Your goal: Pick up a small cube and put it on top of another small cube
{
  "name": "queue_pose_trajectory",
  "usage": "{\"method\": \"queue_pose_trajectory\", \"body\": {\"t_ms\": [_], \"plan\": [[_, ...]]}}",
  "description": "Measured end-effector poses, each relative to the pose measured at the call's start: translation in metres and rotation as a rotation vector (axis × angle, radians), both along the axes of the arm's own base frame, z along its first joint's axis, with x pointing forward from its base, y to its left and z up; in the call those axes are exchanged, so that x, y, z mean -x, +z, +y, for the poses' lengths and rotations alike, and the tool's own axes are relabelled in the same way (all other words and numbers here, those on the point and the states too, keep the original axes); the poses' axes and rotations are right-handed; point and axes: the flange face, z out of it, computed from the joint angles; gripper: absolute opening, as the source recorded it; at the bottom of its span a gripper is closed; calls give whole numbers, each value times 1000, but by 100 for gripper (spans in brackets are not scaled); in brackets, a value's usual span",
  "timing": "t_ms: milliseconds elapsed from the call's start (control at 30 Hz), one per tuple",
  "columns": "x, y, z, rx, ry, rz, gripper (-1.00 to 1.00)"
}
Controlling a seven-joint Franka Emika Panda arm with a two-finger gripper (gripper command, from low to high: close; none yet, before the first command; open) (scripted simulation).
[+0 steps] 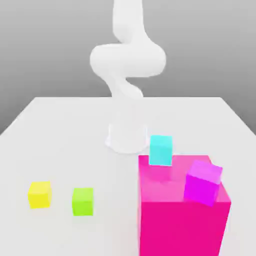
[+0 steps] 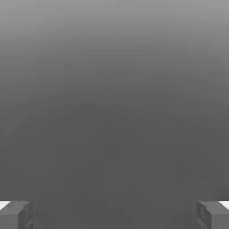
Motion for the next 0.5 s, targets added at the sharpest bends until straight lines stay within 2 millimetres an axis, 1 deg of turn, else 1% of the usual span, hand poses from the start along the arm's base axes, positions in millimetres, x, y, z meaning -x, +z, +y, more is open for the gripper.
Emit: {"method": "queue_pose_trajectory", "body": {"t_ms": [100,167,233,300,367,433,500], "plan": [[-33,-74,-23,2,9,111,0],[-47,-124,-36,4,15,182,0],[-55,-174,-49,5,21,253,0],[-56,-224,-60,8,27,325,0],[-51,-274,-71,10,32,398,0],[-40,-325,-81,13,38,475,0],[-23,-373,-91,17,44,552,0]]}}
